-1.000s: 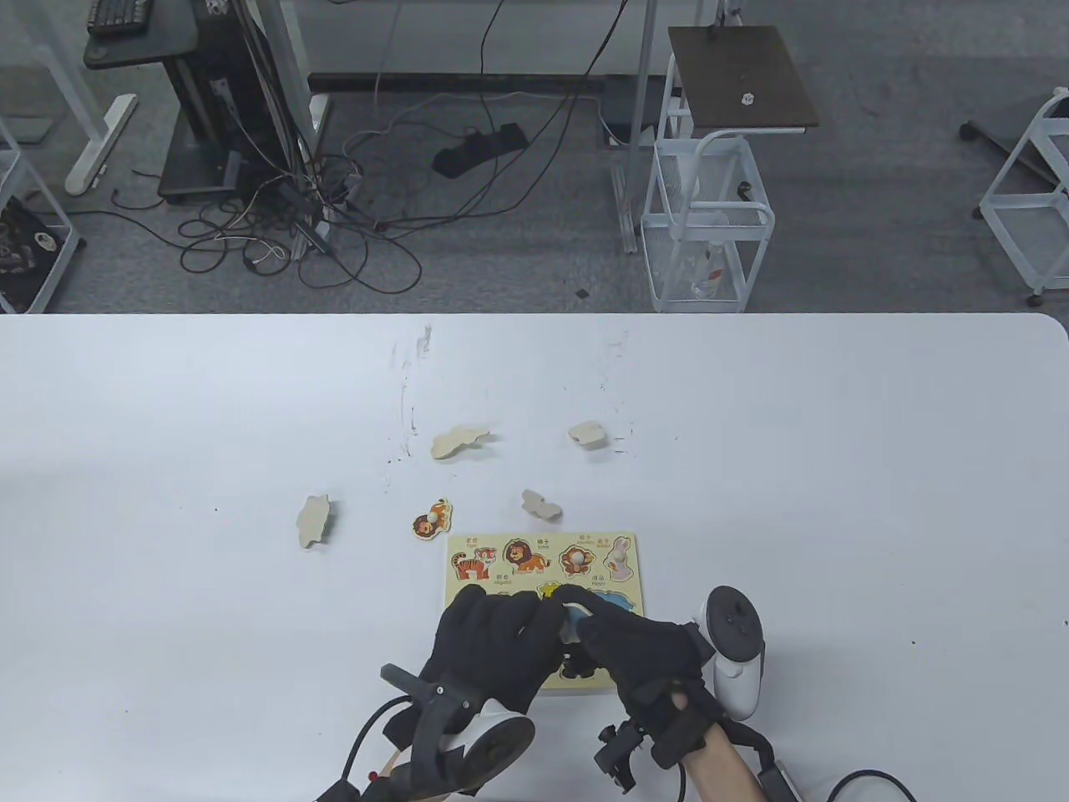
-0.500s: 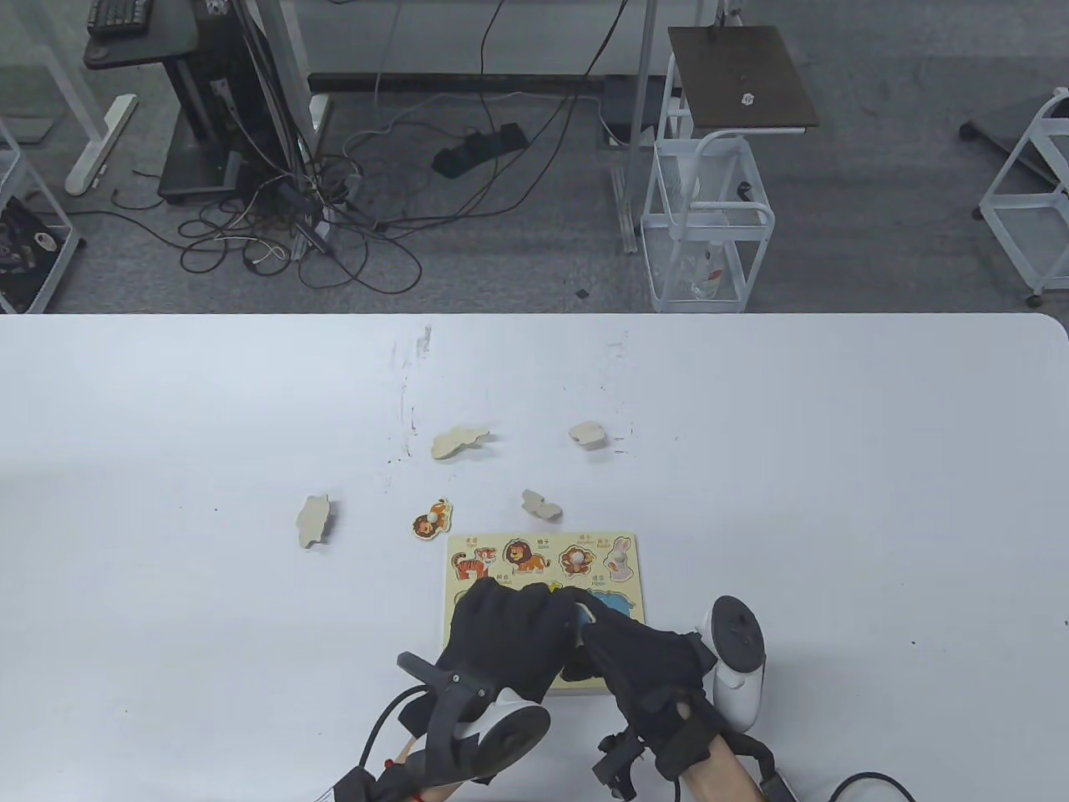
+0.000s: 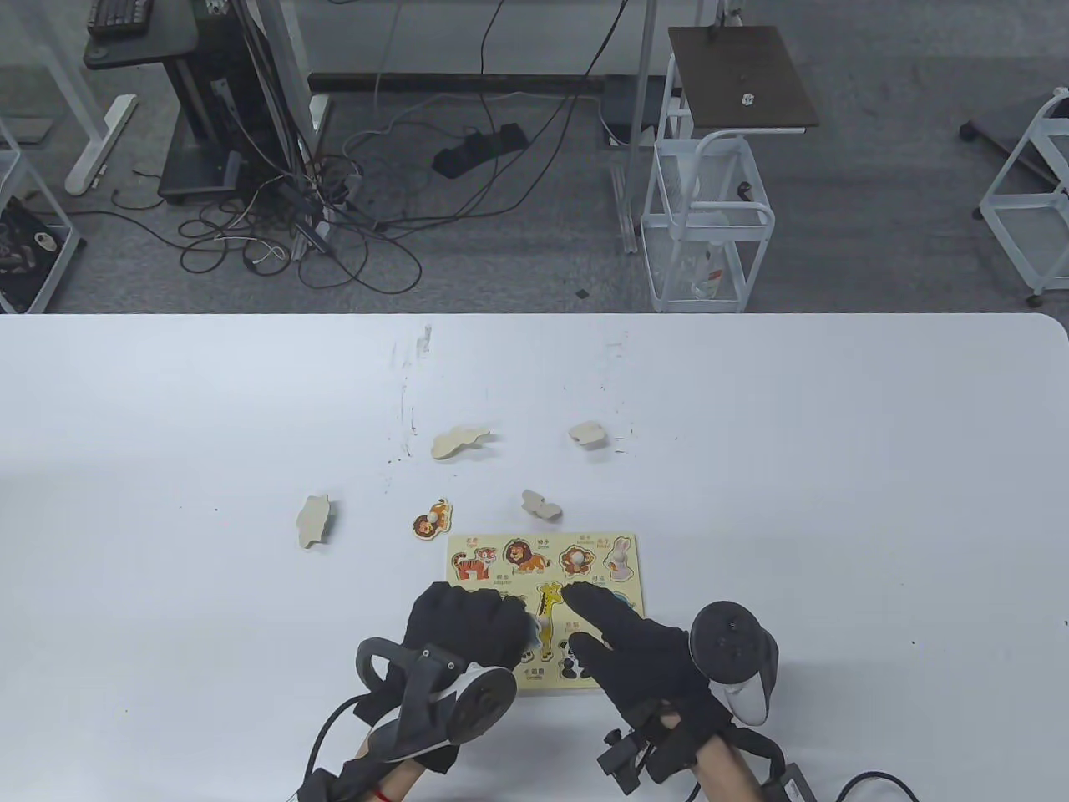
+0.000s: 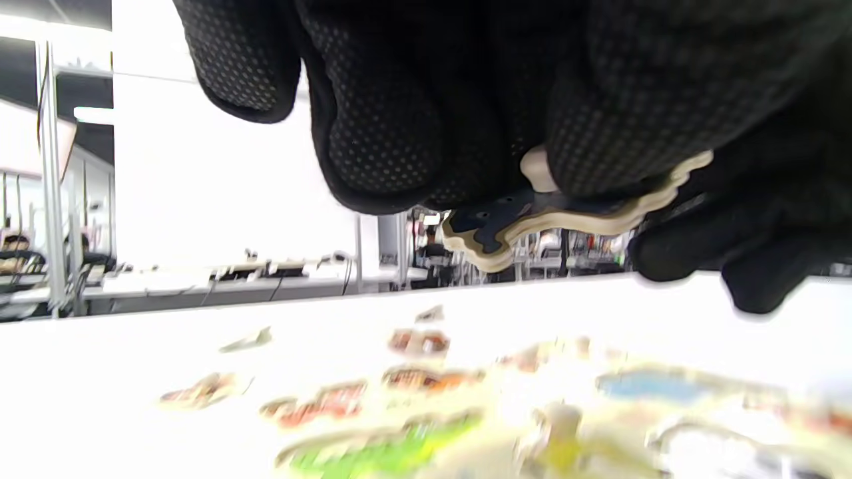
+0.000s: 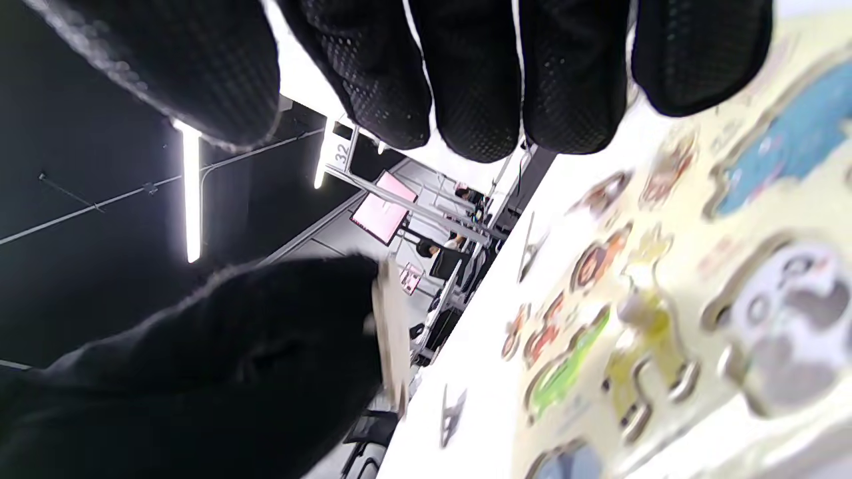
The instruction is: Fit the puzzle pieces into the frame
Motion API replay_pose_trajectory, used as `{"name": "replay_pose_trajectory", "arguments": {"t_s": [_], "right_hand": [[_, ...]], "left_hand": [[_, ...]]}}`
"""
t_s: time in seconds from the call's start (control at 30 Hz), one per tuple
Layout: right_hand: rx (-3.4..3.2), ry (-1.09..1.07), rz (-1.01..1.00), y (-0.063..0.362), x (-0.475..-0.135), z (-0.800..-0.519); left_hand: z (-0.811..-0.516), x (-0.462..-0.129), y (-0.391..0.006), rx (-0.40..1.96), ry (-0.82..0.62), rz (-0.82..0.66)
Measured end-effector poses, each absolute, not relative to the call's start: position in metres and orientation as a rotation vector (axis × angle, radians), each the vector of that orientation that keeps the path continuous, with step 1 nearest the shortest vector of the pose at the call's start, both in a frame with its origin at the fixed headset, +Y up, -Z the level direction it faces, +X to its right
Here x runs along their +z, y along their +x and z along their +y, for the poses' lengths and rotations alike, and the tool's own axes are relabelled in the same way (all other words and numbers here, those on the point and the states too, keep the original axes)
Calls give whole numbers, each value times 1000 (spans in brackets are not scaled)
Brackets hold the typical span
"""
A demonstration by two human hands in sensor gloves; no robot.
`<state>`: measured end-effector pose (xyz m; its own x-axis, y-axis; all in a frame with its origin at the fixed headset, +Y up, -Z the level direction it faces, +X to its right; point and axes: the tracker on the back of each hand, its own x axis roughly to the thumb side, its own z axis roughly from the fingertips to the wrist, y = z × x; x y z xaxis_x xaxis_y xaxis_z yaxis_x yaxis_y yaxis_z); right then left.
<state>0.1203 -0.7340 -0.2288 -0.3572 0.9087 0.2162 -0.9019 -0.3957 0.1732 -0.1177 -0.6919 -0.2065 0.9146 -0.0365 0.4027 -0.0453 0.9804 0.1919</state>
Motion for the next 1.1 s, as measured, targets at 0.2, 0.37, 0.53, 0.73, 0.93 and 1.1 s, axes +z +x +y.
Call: {"name": "replay_pose_trajectory", "arguments": {"t_s": [0.2, 0.37, 0.53, 0.73, 0.93, 1.1], "right_hand": [[2095, 278, -60, 129, -227, -731], [2172, 276, -74, 131, -228, -733], [2208, 280, -72, 128, -228, -733], [2217, 295, -77, 126, -227, -733], [2220, 285, -67, 126, -228, -734], [2202, 291, -45, 125, -228, -734]], "left_hand": [[-716, -217, -116, -147, 27, -373], [-726, -219, -110, -229, -38, -367], [-729, -219, -108, -251, -36, -365], [-732, -220, -105, -291, -49, -355], [-733, -220, -105, -297, -48, -341], [-733, -221, -105, -299, -58, -329]]}}
